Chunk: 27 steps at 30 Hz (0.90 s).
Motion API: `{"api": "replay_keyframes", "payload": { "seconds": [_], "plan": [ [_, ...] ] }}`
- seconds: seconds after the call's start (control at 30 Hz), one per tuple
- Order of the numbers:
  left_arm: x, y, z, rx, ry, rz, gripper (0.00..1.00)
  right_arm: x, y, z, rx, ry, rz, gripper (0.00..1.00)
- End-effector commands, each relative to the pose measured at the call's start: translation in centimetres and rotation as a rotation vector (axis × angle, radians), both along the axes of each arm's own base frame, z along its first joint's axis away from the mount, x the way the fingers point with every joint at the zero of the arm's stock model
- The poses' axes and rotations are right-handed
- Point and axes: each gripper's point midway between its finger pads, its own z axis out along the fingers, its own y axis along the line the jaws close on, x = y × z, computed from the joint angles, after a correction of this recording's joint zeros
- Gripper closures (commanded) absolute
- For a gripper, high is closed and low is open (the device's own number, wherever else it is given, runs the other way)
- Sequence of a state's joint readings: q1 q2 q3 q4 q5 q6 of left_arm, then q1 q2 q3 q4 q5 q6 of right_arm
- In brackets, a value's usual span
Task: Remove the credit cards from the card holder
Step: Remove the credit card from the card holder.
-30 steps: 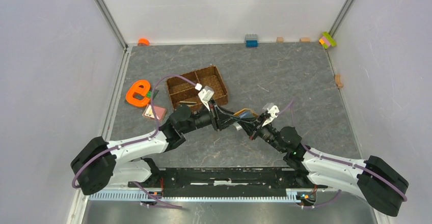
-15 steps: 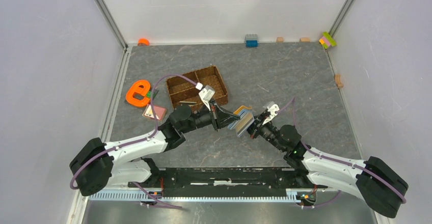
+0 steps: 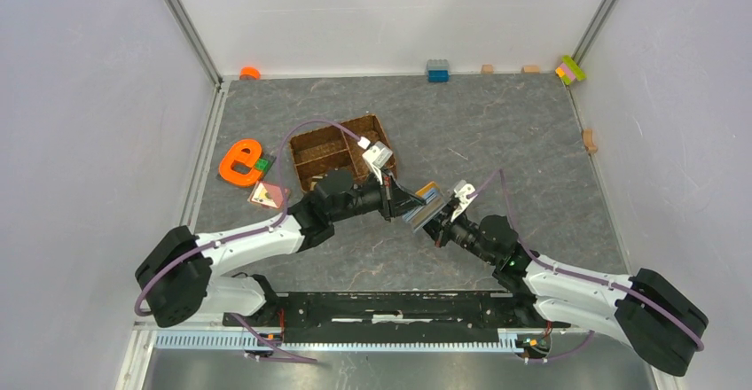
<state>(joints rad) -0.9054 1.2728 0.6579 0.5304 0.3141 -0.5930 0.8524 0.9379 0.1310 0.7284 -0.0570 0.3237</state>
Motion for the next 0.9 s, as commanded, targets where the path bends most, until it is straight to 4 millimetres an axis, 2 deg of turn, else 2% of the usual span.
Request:
{"api": "replay_keyframes", "payload": {
  "seconds": [0.0,0.07,0.13,0.23,0.37,0.6,0.7,0.87],
  "plan": [
    [-0.8,-0.2,-0.8,0.058,0.013,-0.031,0.98,0.5,1.5,6.8,0.138,-0.144,0.036,0.99],
    [0.2,0.8,-0.9,0.078,-0.007,0.049,0.98,0.9,1.1,6.5,0.121,-0.142,0.002,0.92],
    [1.7,2.4,-1.1,0.098,-0.028,0.173,0.98,1.8,0.2,5.8,0.092,-0.121,-0.065,0.77],
    [3.2,5.1,-0.3,0.077,-0.055,0.334,0.98,2.1,-0.3,5.7,0.090,-0.120,-0.097,0.70],
    [3.3,6.6,0.9,0.011,-0.059,0.375,0.98,1.2,0.2,6.4,0.114,-0.146,-0.034,0.60],
    [3.1,6.9,1.6,-0.045,-0.044,0.356,0.98,0.5,0.6,6.9,0.138,-0.169,0.015,0.58],
    [3.5,7.5,1.9,-0.065,-0.035,0.377,0.98,0.6,0.0,7.0,0.146,-0.178,-0.007,0.58],
    [3.4,8.0,2.3,-0.111,-0.016,0.358,0.98,-0.2,0.4,7.6,0.176,-0.201,0.042,0.52]
  ]
}}
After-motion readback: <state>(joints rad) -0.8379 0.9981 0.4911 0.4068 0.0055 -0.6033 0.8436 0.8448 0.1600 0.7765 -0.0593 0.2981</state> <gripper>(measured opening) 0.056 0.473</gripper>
